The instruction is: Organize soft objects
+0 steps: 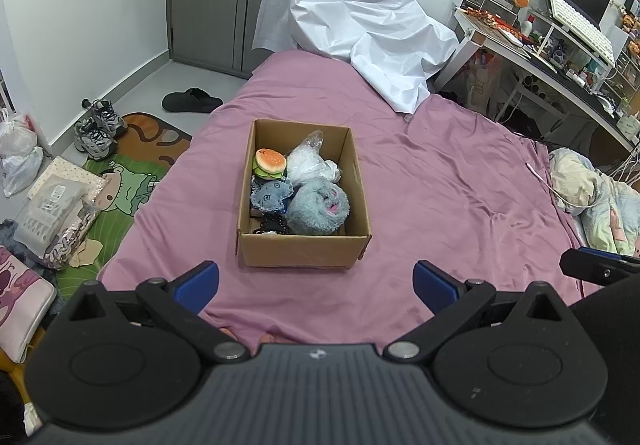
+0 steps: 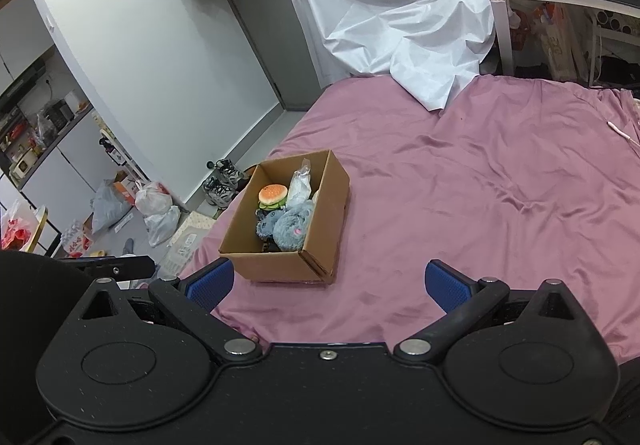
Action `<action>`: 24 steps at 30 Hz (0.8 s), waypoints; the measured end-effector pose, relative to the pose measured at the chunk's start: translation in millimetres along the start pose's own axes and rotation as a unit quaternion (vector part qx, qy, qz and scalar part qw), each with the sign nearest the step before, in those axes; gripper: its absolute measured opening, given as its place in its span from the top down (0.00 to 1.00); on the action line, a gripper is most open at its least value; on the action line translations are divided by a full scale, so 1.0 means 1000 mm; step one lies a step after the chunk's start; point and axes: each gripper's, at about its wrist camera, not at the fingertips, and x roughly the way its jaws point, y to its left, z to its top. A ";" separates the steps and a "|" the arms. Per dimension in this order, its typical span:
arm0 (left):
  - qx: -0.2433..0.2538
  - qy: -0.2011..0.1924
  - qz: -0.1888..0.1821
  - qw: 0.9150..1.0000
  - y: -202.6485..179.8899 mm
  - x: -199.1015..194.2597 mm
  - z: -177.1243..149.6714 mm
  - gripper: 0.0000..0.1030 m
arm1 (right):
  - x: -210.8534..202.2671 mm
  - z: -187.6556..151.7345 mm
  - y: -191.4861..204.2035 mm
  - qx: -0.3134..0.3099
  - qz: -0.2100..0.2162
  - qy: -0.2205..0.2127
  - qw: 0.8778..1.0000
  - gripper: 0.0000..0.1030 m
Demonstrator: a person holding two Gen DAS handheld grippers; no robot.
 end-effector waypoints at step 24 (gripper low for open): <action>-0.001 0.000 0.000 1.000 -0.005 0.001 -0.005 0.01 | 0.004 0.000 0.003 0.002 -0.007 0.001 1.000 0.00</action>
